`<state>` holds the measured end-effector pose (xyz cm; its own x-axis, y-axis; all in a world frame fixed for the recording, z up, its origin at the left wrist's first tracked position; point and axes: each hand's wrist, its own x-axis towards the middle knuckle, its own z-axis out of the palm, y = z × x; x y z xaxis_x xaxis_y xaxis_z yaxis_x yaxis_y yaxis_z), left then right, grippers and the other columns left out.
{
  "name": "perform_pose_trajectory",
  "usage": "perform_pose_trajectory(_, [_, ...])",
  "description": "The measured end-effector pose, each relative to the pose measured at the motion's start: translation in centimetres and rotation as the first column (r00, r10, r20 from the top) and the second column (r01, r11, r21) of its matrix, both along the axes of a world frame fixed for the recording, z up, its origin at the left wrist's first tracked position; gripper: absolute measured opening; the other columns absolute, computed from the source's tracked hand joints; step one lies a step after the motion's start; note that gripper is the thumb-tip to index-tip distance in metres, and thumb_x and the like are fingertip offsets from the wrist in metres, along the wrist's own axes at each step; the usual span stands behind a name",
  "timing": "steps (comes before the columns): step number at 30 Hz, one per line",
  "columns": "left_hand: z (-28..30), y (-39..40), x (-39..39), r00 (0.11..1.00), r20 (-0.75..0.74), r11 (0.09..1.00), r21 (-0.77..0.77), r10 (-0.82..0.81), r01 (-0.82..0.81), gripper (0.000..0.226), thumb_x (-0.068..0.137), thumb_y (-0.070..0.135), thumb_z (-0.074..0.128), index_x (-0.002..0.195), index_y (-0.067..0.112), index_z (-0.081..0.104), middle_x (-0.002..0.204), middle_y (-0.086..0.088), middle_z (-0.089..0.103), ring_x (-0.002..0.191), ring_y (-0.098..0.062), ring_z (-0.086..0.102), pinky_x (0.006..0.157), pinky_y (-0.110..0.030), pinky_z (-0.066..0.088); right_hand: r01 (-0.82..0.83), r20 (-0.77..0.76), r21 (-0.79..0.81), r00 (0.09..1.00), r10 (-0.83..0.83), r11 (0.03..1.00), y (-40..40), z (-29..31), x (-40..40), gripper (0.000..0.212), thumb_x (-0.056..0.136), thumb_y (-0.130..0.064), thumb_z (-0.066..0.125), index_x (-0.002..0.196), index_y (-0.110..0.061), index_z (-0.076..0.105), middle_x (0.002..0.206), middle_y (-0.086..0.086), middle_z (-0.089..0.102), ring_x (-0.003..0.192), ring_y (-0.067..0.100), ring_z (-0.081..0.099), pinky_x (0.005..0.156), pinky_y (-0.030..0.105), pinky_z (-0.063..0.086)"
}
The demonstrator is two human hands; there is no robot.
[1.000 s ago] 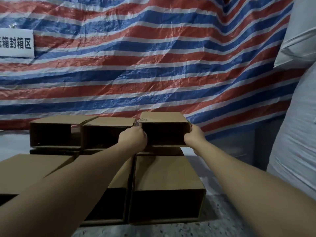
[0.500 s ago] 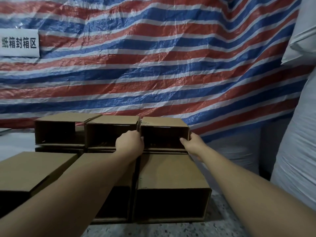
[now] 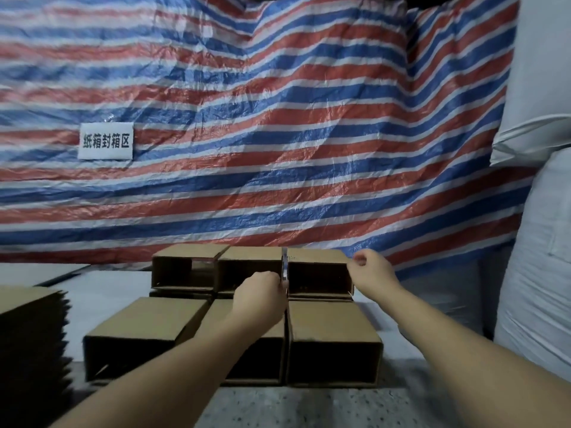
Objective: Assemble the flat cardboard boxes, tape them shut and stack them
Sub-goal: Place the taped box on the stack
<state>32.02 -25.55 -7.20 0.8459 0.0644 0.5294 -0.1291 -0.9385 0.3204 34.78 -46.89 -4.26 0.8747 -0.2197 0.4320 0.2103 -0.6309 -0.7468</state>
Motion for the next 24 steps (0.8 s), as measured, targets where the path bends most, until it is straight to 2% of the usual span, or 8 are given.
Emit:
perform_pose_trajectory(2, [0.0,1.3,-4.4,0.995,0.049,0.993,-0.069,-0.087,0.091,0.025,0.100,0.039,0.049,0.080,0.023,0.055,0.077,0.009,0.057,0.067,-0.010,0.052,0.057,-0.029,0.040,-0.049,0.037,0.102,0.998,0.045,0.994,2.1,0.4,-4.5,0.011,0.101,-0.019,0.053,0.106,-0.014,0.061,0.093,0.003,0.066,0.076,0.015,0.068,0.066,0.028,0.055])
perform_pose_trajectory(5, [-0.2,2.9,-11.2,0.981,0.019,0.972,-0.138,-0.191,0.191,0.041,0.100,0.046,0.049,0.068,0.021,0.057,0.069,0.006,0.061,0.064,-0.008,0.059,0.057,-0.029,0.049,-0.132,0.061,0.159,0.990,0.124,0.978,5.6,-0.7,-10.9,0.012,0.102,-0.014,0.053,0.102,-0.012,0.064,0.082,0.005,0.067,0.070,0.018,0.066,0.069,0.036,0.058])
perform_pose_trajectory(9, [-0.6,5.0,-19.6,0.974,-0.074,0.959,-0.204,-0.215,0.196,0.066,0.098,0.062,0.034,0.054,0.018,0.056,0.047,0.006,0.054,0.043,-0.004,0.051,0.047,-0.028,0.040,-0.155,0.054,0.127,0.987,0.149,0.980,10.5,-3.0,-18.2,0.016,0.103,-0.022,0.053,0.095,-0.019,0.066,0.071,-0.001,0.065,0.063,0.011,0.060,0.059,0.026,0.050])
perform_pose_trajectory(14, [-2.1,9.8,-26.8,0.960,0.060,0.953,-0.118,-0.274,0.279,0.018,0.099,0.026,0.055,0.096,0.022,0.073,0.086,0.006,0.070,0.078,-0.010,0.065,0.075,-0.035,0.058,-0.263,-0.007,0.235,0.962,0.272,0.936,16.4,-5.1,-25.6,0.039,0.107,-0.037,0.044,0.080,-0.014,0.061,0.048,0.001,0.055,0.043,0.011,0.054,0.061,0.036,0.055])
perform_pose_trajectory(17, [-2.5,11.9,-29.4,0.960,0.037,0.942,-0.186,-0.277,0.279,0.029,0.101,0.035,0.051,0.084,0.020,0.070,0.073,0.006,0.067,0.066,-0.006,0.063,0.066,-0.030,0.057,-0.321,-0.030,0.255,0.940,0.340,0.912,19.4,-6.3,-28.7,0.050,0.108,-0.041,0.038,0.074,-0.009,0.056,0.058,0.014,0.053,0.041,0.013,0.057,0.053,0.029,0.055])
perform_pose_trajectory(20, [-2.9,13.4,-30.5,0.984,-0.011,0.964,-0.204,-0.177,0.171,0.066,0.096,0.063,0.027,0.057,0.021,0.059,0.049,0.005,0.056,0.041,-0.003,0.048,0.047,-0.026,0.043,-0.384,-0.057,0.232,0.912,0.407,0.893,21.9,-7.3,-30.2,0.045,0.108,-0.039,0.037,0.093,-0.008,0.066,0.059,0.003,0.057,0.048,0.010,0.063,0.058,0.028,0.053])
perform_pose_trajectory(22, [-2.8,14.9,-30.7,0.991,0.046,0.970,-0.204,-0.123,0.130,0.077,0.091,0.069,0.012,0.055,0.020,0.059,0.049,0.004,0.058,0.042,-0.003,0.051,0.047,-0.026,0.043,-0.387,-0.034,0.195,0.916,0.400,0.901,23.4,-7.1,-30.2,0.037,0.107,-0.037,0.041,0.093,-0.013,0.065,0.063,0.000,0.063,0.057,0.010,0.066,0.061,0.027,0.052])
perform_pose_trajectory(24, [-2.0,17.0,-30.2,0.988,0.125,0.981,-0.162,-0.089,0.109,0.068,0.095,0.064,0.017,0.062,0.023,0.060,0.059,0.006,0.062,0.054,-0.003,0.056,0.054,-0.029,0.048,-0.391,0.016,0.173,0.919,0.395,0.904,25.0,-6.0,-29.5,0.020,0.104,-0.029,0.051,0.090,-0.018,0.061,0.077,-0.001,0.068,0.074,0.014,0.067,0.064,0.026,0.052])
